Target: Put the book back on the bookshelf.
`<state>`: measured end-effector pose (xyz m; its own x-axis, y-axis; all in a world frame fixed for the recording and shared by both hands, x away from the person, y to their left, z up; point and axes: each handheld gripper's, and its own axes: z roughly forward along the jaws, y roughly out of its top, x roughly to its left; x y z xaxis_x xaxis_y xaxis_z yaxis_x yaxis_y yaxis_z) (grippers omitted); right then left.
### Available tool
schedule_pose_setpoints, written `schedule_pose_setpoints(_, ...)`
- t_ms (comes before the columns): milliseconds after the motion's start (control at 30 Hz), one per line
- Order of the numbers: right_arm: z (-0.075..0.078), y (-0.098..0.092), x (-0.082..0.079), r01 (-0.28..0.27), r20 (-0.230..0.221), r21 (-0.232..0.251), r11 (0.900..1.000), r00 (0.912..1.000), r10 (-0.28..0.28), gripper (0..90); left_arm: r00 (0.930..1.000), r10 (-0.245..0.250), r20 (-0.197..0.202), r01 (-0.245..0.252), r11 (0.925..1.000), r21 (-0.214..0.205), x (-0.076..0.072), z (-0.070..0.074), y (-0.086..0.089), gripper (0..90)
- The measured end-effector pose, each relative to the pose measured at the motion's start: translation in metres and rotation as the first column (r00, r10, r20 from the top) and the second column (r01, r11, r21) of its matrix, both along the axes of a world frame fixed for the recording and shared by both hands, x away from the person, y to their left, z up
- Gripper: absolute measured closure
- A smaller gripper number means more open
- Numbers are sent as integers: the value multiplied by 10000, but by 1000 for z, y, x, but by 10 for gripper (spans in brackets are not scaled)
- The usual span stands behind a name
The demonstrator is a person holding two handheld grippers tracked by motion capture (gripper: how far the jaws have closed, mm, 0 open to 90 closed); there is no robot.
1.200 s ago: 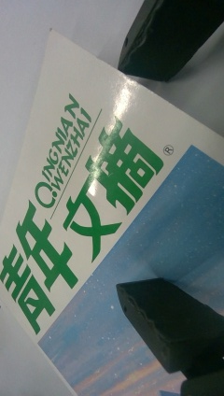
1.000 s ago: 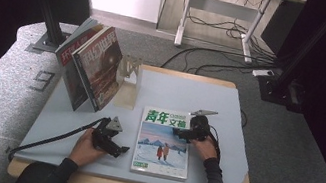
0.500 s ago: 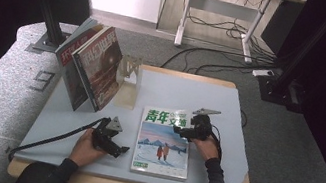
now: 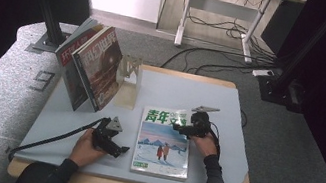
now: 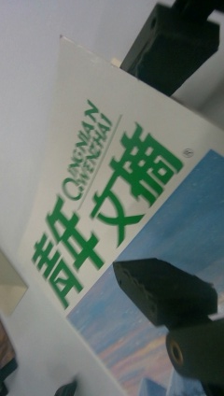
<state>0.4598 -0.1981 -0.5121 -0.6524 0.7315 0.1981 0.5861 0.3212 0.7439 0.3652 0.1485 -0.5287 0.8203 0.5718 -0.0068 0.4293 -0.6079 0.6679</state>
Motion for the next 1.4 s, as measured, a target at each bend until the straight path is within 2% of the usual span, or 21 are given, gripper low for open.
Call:
schedule_pose_setpoints(67, 3, 2, 4, -102, -147, 590, 9982, 9998, 111, 174, 10000, 2, 2, -2, 10000, -1, 0, 0, 0, 49)
schedule_pose_setpoints(200, 5, 7, 2, -208, -60, 319, 9993, 9998, 210, 189, 10000, 2, 2, -2, 10000, 1, 0, 0, 0, 49)
schedule_pose_setpoints(233, 5, 7, 1, -244, -21, 226, 9994, 9997, 245, 217, 10000, 2, 3, -2, 10000, 1, 0, 0, 0, 49)
schedule_pose_setpoints(300, 5, 4, -3, -252, -173, 175, 9995, 9995, 255, 350, 10000, 6, 2, -6, 10000, -5, 0, 0, 0, 49)
schedule_pose_setpoints(333, 5, 4, -3, -252, -173, 175, 9995, 9995, 255, 350, 10000, 6, 2, -6, 10000, -5, 0, 0, 0, 49)
schedule_pose_setpoints(367, 3, 1, -5, -305, -252, 141, 9994, 9992, 308, 417, 10000, 3, 3, -3, 10000, -3, 0, 0, 0, 49)
schedule_pose_setpoints(433, 3, 0, -5, -313, -295, 142, 9994, 9991, 317, 452, 10000, 0, 16, 0, 10000, 8, 0, 0, 0, 49)
schedule_pose_setpoints(533, 4, 0, 0, -87, -204, 70, 9999, 9998, 88, 575, 10000, 2, 0, -2, 10000, -3, 0, 0, 0, 50)
schedule_pose_setpoints(600, 6, 1, 2, -54, -198, 2, 10000, 9998, 54, 600, 10000, 3, -1, -3, 10000, -1, 0, 0, 0, 50)
schedule_pose_setpoints(667, 9, 3, 4, 19, -139, -151, 9999, 9999, -21, 692, 10000, 7, 1, -7, 10000, -3, 0, 0, 0, 50)
schedule_pose_setpoints(700, 9, 3, 4, 19, -139, -151, 9999, 9999, -21, 692, 10000, 5, -4, -5, 10000, -4, 0, 0, 0, 50)
schedule_pose_setpoints(767, 12, 4, 3, 105, -53, -248, 9996, 9999, -107, 759, 10000, 3, 16, -3, 10000, -3, 0, 0, 0, 51)
schedule_pose_setpoints(833, 16, 4, -2, 101, 102, -105, 9999, 9999, -100, 843, 10000, 5, 18, -5, 10000, 7, -1, 0, 0, 55)
schedule_pose_setpoints(967, 23, 4, -11, -5, 457, -75, 10000, 9990, 8, 862, 10000, -3, 31, 3, 10000, 29, -1, 0, 0, 58)
schedule_pose_setpoints(1167, 34, 5, -18, -223, 735, 66, 9997, 9971, 217, 864, 10000, -19, 2, 19, 10000, 41, 0, 1, 0, 59)
schedule_pose_setpoints(1300, 44, 10, -26, -424, 1027, -63, 9991, 9938, 428, 865, 10000, 66, -32, -66, 10000, 39, -1, 1, 0, 65)
schedule_pose_setpoints(1400, 53, 14, -31, -586, 1276, -112, 9982, 9900, 595, 865, 9998, 149, -90, -149, 9999, 72, -1, 3, 1, 103)
